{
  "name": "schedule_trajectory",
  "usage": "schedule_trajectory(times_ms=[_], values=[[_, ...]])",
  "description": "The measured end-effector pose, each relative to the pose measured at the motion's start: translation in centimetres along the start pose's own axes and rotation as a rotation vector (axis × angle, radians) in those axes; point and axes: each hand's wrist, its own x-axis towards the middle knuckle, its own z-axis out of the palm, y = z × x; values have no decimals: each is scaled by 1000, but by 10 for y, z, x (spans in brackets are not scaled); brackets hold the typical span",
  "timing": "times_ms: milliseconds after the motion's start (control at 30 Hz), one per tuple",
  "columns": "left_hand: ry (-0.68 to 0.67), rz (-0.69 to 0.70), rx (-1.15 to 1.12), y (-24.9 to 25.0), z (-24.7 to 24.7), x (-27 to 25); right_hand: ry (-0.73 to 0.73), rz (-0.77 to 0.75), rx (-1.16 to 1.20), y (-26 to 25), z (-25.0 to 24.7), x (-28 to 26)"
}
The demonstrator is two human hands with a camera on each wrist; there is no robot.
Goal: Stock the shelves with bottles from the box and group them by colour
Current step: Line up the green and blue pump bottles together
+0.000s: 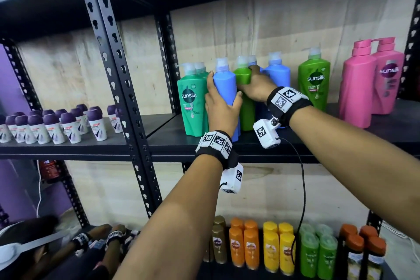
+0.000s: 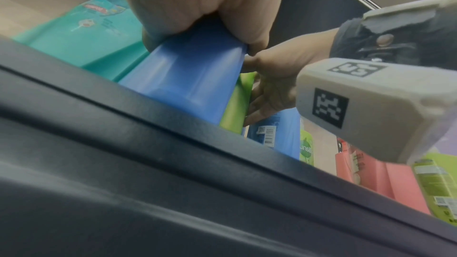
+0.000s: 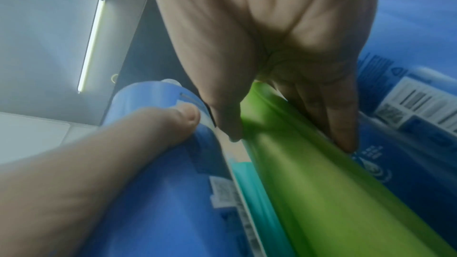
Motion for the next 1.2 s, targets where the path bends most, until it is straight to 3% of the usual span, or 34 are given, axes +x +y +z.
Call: schedule_trajectory(times_ms=[267, 533, 867, 1200], values=[[13, 15, 8, -1, 1, -1, 236, -79, 171, 15, -6, -43], [32, 20, -2, -3, 5, 0, 573, -165, 368, 31, -18, -80], [-9, 23, -40, 1, 21, -2, 653, -205, 274, 60, -60, -101], [-17, 84, -57, -3, 34, 2, 606, -113, 175, 91, -77, -104]])
